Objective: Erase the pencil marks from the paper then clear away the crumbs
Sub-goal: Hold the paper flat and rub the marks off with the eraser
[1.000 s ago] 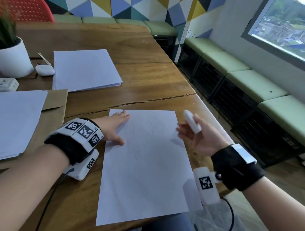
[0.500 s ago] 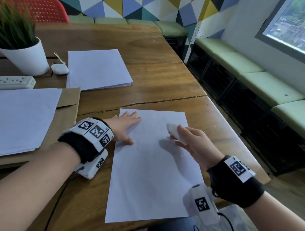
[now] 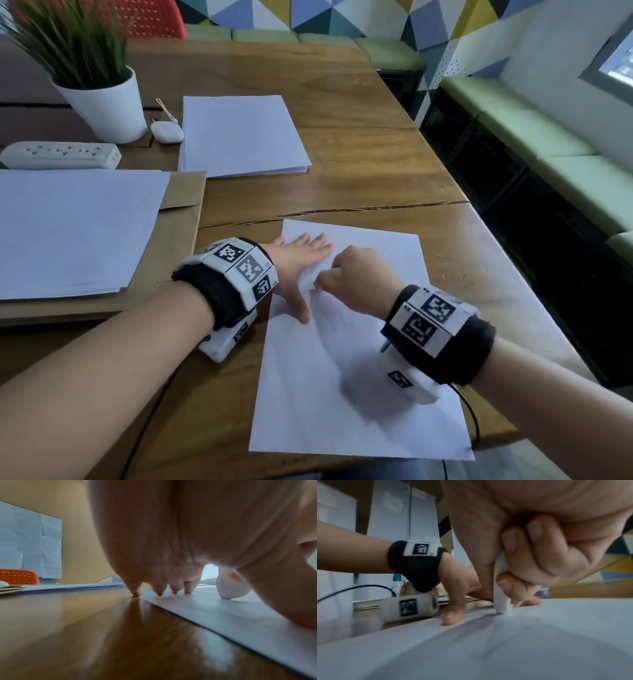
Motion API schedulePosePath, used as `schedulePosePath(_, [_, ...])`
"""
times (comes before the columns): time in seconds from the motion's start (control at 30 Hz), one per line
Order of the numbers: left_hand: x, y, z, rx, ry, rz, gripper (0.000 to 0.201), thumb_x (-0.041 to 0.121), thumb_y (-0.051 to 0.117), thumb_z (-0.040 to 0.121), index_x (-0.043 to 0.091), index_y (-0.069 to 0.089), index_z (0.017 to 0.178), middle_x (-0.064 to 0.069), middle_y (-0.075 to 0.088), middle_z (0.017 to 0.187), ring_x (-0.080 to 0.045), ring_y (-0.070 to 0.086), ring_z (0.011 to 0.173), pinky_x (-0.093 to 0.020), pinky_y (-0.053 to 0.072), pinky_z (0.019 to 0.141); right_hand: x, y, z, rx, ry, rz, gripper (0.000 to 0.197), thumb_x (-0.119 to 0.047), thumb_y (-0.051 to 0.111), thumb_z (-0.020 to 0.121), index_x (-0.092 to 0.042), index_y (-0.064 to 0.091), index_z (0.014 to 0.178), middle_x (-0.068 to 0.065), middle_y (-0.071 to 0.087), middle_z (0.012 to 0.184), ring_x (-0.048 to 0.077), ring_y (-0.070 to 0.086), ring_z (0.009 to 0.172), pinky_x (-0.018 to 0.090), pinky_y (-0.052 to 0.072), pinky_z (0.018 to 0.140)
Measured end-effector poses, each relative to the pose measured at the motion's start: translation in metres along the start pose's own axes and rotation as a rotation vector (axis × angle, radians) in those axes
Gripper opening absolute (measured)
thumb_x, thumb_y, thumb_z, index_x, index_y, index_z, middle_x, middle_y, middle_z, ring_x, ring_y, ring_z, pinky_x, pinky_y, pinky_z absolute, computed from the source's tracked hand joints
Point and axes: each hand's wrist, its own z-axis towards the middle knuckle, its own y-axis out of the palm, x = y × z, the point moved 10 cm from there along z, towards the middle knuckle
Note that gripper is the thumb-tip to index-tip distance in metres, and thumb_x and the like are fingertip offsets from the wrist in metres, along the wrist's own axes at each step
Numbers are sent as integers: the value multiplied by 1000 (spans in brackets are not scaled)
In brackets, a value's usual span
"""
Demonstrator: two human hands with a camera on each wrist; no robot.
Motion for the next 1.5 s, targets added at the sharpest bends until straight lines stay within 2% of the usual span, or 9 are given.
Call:
schedulePosePath(0.1, [0,0,0,9,4,1,122,44,76,71,21,-16,148,2,-20,157,-16,-17,144,-43,-6,116,-3,-2,2,-40,-9,21,38,-27,62,80,-15,37,54,0,37,55,12,36,50,26,23,44])
schedulePosePath(0.23, [-3,2,1,15,8,-8,122,46,76,70,23,-14,149,4,-20,157,-15,-17,144,-42,-6,116,12,-25,8,38,103,-79,41,-26,62,79,-13,32,54,1,35,54,17,33,46,25,22,43])
schedulePosePath(0.4, [3,-1,0,29,49,25,117,47,76,69,23,-4,150,2,-16,158,-20,-15,145,-49,-2,116,-22,0,7,-25,-7,-121,25,-24,59,81,-9,46,66,0,39,60,22,44,61,26,24,44])
schedulePosePath(0.6, [0,-1,-1,29,25,34,121,46,75,72,18,-13,149,1,-19,157,-18,-14,145,-45,-3,116,7,-35,1,-9,146,-375,31,-27,57,84,-13,38,63,-1,42,64,15,41,56,23,29,48])
schedulePosePath(0.77, [-1,1,3,33,47,29,120,49,75,69,23,-10,150,2,-17,158,-19,-15,145,-48,-3,116,-24,-3,5,-109,20,-195,38,-25,63,79,-17,35,57,0,37,58,13,36,50,25,25,44])
schedulePosePath(0.93, [0,0,0,37,30,56,120,48,74,72,18,-13,149,0,-18,157,-19,-14,145,-45,-2,116,7,-31,6,-37,153,-271,38,-26,61,79,-13,36,54,0,39,55,16,37,49,23,24,45])
schedulePosePath(1.1, [0,1,2,34,62,24,117,49,75,70,25,-8,150,2,-17,157,-19,-16,145,-48,-3,116,-23,-3,7,-114,35,-152,33,-25,64,78,-16,40,57,0,42,59,20,46,64,25,29,46])
schedulePosePath(1.27, [-2,1,3,41,30,56,121,50,74,71,19,-13,149,1,-18,157,-18,-14,145,-46,-2,116,-2,-27,11,-51,149,-266,35,-26,63,79,-11,40,57,1,44,58,15,42,51,24,28,45])
schedulePosePath(1.5, [-3,1,3,27,36,50,120,50,73,72,20,-14,149,2,-18,157,-18,-15,145,-45,-3,116,-2,-21,9,-108,137,-304,35,-25,61,81,-10,41,56,1,44,57,19,45,55,24,29,45])
